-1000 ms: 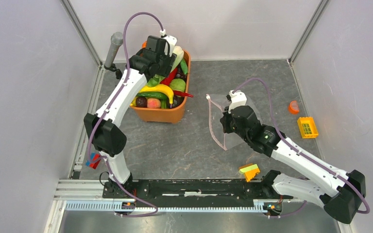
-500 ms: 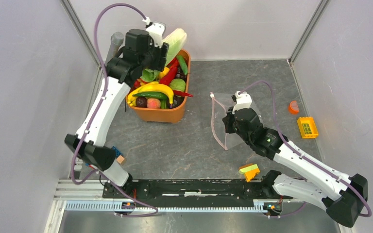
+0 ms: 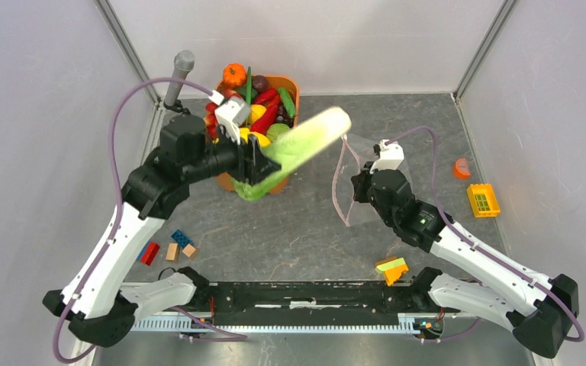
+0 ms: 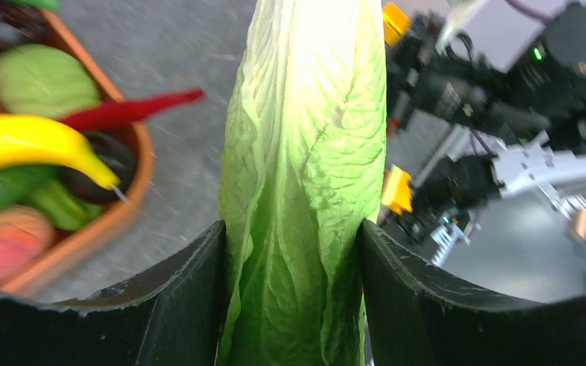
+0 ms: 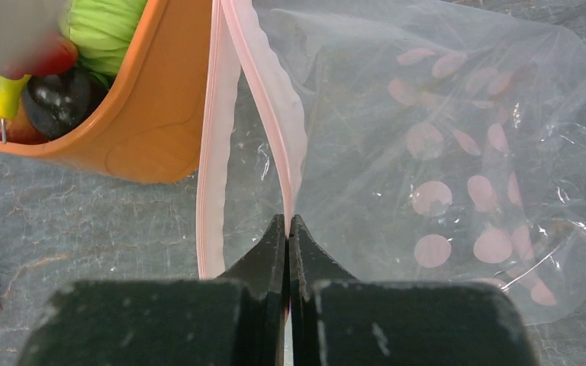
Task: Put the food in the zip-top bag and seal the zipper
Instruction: Place the fake vegetable in the zipper food storage bag.
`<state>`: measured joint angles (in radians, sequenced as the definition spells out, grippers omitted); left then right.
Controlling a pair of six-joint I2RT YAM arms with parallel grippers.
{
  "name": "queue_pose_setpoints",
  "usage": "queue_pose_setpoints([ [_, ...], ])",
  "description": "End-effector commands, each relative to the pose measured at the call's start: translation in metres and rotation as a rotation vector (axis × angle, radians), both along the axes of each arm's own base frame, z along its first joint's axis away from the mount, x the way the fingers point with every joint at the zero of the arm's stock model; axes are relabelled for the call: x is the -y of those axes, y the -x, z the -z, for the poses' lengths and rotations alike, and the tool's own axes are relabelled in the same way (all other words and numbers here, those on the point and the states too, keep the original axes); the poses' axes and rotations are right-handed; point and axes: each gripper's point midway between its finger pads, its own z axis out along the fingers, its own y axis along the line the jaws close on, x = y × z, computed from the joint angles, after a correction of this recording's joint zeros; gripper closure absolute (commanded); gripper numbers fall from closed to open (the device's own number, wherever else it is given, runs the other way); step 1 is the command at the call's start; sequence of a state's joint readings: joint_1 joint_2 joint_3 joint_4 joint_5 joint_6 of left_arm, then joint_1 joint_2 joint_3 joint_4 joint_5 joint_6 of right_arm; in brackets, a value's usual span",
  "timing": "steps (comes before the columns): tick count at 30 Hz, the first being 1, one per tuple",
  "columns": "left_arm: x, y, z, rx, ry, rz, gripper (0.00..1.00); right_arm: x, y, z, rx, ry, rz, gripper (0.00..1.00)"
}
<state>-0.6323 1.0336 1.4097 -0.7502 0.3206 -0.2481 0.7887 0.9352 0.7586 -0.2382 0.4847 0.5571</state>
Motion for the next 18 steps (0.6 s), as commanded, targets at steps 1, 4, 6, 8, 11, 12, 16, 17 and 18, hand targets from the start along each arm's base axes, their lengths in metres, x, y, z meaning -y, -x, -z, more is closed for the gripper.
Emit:
queue_pose_setpoints([
  [1, 0.008, 0.038, -0.002, -0.072, 0.057, 0.028, 0.98, 0.006, -0.008, -0.020, 0.057, -0.056, 0.063, 1.00],
  [4, 0.011, 0.054, 0.004, -0.098, 0.052, 0.068, 0.98, 0.005, -0.007, -0.017, 0.052, -0.063, 0.057, 1.00],
  [6, 0.004, 0.055, 0.020, -0.122, -0.010, 0.040, 0.98, 0.004, -0.006, -0.016, 0.045, -0.070, 0.053, 1.00],
  [8, 0.001, 0.051, 0.035, -0.134, -0.055, 0.013, 0.98, 0.003, -0.004, -0.016, 0.042, -0.079, 0.047, 1.00],
  [11, 0.002, 0.040, 0.056, -0.153, -0.104, -0.030, 0.98, 0.002, -0.002, -0.016, 0.040, -0.096, 0.038, 1.00],
  [12, 0.004, 0.039, 0.061, -0.162, -0.115, -0.030, 0.98, 0.001, -0.001, -0.018, 0.042, -0.103, 0.032, 1.00],
  [16, 0.017, 0.036, 0.068, -0.163, -0.085, -0.021, 0.98, -0.006, 0.004, -0.021, 0.045, -0.113, -0.030, 1.00],
  [17, 0.020, 0.033, 0.068, -0.159, -0.074, -0.025, 0.98, -0.008, 0.005, -0.020, 0.042, -0.113, -0.039, 1.00],
  [18, 0.021, 0.031, 0.068, -0.156, -0.065, -0.036, 0.98, -0.009, 0.007, -0.020, 0.038, -0.112, -0.051, 1.00],
])
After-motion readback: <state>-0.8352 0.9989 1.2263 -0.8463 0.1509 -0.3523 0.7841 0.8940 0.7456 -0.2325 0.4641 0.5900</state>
